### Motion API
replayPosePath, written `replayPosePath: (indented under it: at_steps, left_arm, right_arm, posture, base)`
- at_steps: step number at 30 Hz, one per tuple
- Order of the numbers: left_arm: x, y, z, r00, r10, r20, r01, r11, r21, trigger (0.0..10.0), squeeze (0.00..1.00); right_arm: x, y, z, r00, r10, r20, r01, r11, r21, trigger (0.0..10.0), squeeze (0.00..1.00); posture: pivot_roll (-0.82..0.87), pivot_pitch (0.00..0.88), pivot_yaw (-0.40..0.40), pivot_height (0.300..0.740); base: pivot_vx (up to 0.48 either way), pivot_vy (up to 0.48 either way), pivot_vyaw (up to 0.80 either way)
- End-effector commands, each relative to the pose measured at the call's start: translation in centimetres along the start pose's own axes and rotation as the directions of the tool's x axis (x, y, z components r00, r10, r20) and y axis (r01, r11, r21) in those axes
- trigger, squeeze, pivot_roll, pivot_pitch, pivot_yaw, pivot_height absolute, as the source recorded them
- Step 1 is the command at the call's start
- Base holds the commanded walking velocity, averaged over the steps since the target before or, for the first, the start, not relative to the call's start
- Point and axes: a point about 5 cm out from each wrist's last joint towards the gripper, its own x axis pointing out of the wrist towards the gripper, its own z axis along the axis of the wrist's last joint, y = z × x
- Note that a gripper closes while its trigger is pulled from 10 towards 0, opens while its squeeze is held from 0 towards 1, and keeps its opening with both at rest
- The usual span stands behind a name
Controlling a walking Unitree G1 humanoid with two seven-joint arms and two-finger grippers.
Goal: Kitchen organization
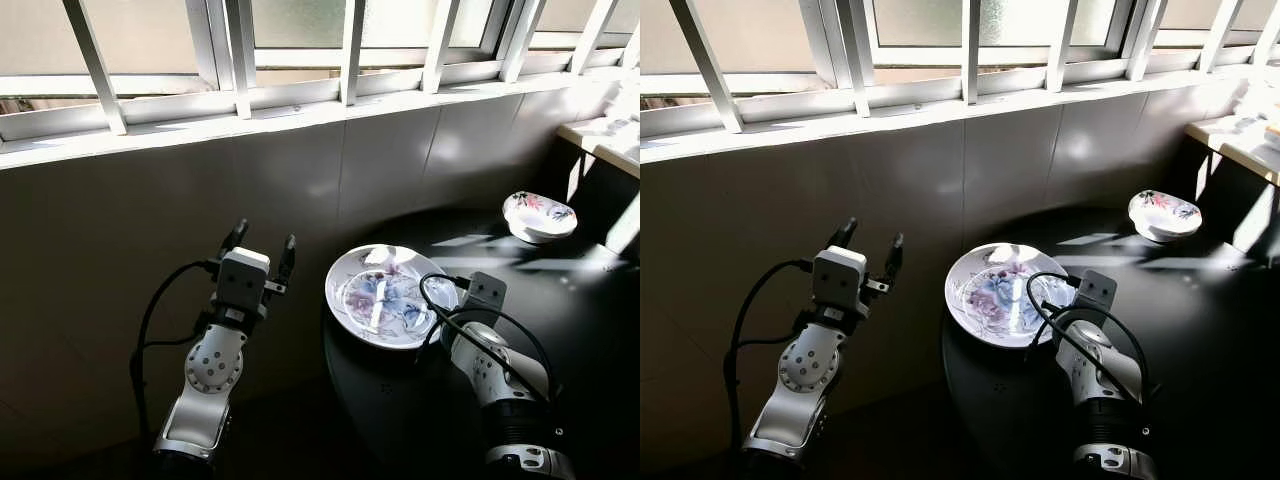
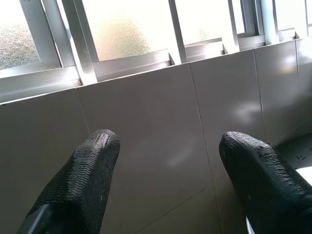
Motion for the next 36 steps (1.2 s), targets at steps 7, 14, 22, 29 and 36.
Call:
replayPosePath:
  at_steps: [7, 14, 22, 29, 36]
  left_arm:
    - [0.2, -0.3, -0.3, 1.0, -0.014, -0.021, 0.014, 1.0, 0.007, 10.0, 0.0]
    - [0.1, -0.2, -0.4, 1.0, -0.011, -0.024, 0.012, 1.0, 0.01, 10.0, 0.0]
    - [-0.1, 0.0, -0.8, 0.999, 0.006, -0.05, -0.006, 1.0, 0.008, 10.0, 0.0]
    - [-0.2, 0.8, -1.5, 0.993, 0.045, -0.108, -0.048, 0.998, -0.027, 10.0, 0.0]
    - [0.0, 0.7, -1.4, 0.994, 0.035, -0.106, -0.037, 0.999, -0.024, 10.0, 0.0]
  right_arm:
    - [-0.2, 0.0, 0.0, 1.0, 0.009, -0.006, -0.008, 0.994, 0.105, 0.0, 0.0]
    - [-1.3, 2.2, 3.1, 0.953, 0.208, 0.221, -0.271, 0.911, 0.312, 0.0, 0.0]
    - [-3.3, 4.6, 4.8, 0.836, 0.4, 0.375, -0.522, 0.79, 0.321, 0.0, 0.0]
    - [-3.4, 5.0, 4.1, 0.817, 0.445, 0.366, -0.538, 0.816, 0.209, 0.0, 0.0]
    - [-4.2, 6.0, 4.2, 0.765, 0.513, 0.39, -0.593, 0.797, 0.116, 0.0, 0.0]
  posture:
    - [0.08, 0.0, -0.02, 0.74]
    - [0.08, 0.0, -0.02, 0.74]
    - [0.08, 0.0, -0.021, 0.74]
    - [0.09, 0.0, -0.022, 0.74]
    - [0.09, 0.0, -0.02, 0.74]
  base:
    - [0.0, 0.0, 0.0]
    - [0.0, 0.0, 0.0]
    - [0.0, 0.0, 0.0]
    - [0.0, 0.176, 0.46]
    - [0.0, 0.48, 0.8]
